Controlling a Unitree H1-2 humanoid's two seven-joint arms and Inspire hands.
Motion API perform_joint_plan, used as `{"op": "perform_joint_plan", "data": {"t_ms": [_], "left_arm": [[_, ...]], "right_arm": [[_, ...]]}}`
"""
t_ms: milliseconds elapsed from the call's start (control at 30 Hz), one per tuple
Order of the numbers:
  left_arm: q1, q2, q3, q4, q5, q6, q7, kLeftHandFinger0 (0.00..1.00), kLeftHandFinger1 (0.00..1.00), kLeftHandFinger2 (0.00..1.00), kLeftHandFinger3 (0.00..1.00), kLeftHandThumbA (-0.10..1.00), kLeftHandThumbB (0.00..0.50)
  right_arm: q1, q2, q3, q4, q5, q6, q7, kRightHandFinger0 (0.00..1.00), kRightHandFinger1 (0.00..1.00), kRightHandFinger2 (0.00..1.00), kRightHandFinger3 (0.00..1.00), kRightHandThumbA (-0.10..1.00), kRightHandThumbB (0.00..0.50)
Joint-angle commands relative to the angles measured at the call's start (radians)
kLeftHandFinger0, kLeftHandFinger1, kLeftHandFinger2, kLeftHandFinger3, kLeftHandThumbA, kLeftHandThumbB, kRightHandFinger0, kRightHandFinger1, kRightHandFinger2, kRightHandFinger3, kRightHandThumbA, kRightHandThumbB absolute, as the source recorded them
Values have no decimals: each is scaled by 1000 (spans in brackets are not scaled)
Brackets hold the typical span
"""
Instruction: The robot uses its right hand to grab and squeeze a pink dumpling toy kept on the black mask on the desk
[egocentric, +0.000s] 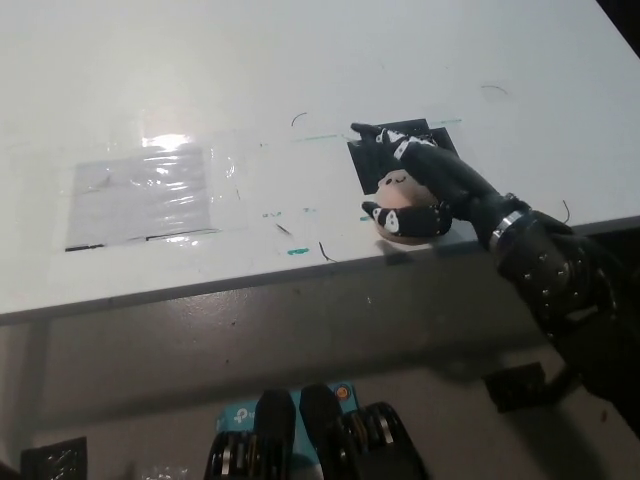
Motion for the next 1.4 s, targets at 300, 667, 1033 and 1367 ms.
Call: {"op": "perform_joint_plan", "data": {"t_ms": [300, 667, 1033, 1367], "left_arm": [[-8, 31, 6, -15, -16, -22, -19, 0, 0, 0, 0, 937, 500], [-14, 32, 5, -31, -13, -22, -14, 0, 0, 0, 0, 979, 500], [-17, 29, 3, -52, -8, -2, 1, 0, 0, 0, 0, 1000, 500], [-10, 32, 4, -50, -8, -16, -9, 0, 0, 0, 0, 1000, 500]], "right_arm": [[-69, 3, -2, 214, -147, -151, -84, 1000, 1000, 1000, 1000, 653, 495], [-127, 89, -6, 453, -155, -248, -132, 1000, 1000, 1000, 1000, 561, 475], [-179, 166, -15, 663, -131, -395, -111, 990, 1000, 1000, 1000, 450, 389], [-129, 94, 138, 609, -338, -349, -238, 0, 3, 258, 1000, -100, 11]]}}
